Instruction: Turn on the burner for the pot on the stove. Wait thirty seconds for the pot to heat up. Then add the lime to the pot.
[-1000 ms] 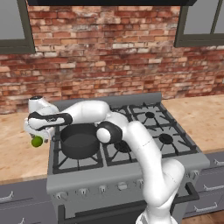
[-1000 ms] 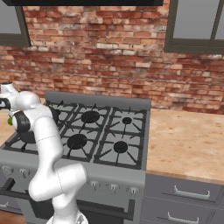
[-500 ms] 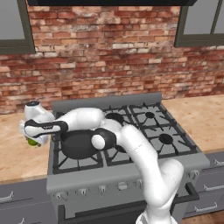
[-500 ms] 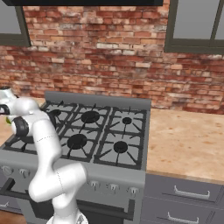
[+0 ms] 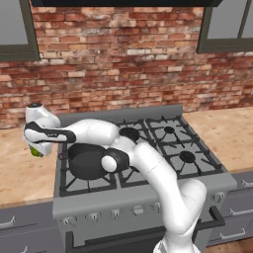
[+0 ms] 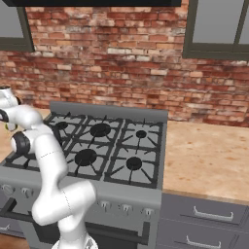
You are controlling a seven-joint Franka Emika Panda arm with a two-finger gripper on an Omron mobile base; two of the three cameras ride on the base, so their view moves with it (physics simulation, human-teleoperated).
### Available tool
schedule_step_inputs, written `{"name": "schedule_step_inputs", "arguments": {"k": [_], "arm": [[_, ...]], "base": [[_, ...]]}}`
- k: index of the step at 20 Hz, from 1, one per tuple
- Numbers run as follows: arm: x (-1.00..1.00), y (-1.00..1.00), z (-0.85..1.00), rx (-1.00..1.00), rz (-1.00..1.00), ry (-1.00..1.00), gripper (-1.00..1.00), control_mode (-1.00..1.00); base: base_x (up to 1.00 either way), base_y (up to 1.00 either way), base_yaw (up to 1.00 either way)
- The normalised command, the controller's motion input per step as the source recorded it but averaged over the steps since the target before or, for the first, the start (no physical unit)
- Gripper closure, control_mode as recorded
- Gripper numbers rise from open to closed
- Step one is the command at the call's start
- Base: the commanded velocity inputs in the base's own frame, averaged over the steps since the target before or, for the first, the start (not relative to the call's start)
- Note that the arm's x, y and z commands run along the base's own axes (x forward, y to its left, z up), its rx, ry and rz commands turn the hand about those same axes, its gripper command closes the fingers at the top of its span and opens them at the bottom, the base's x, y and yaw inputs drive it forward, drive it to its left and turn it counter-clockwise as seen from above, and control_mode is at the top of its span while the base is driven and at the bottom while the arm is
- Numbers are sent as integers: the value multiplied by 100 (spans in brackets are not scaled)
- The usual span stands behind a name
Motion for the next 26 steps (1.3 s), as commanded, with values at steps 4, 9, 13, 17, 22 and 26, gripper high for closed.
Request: {"name": "schedule_step_inputs", "arguments": {"k": [4, 9, 13, 17, 22, 26], "arm": [[-8, -34, 48, 8, -10, 8, 100, -100], [-36, -64, 1, 3, -3, -7, 100, -100], [-47, -69, 19, 1, -1, -13, 100, -100], [-27, -16, 75, -2, -4, -3, 100, -100], [-100, -8, 21, -8, -3, -29, 100, -100], [-100, -72, 2, 0, -3, -36, 100, -100]], "base": [[0, 0, 0], [0, 0, 0], [0, 0, 0], [0, 0, 0], [0, 0, 0], [0, 0, 0]]}}
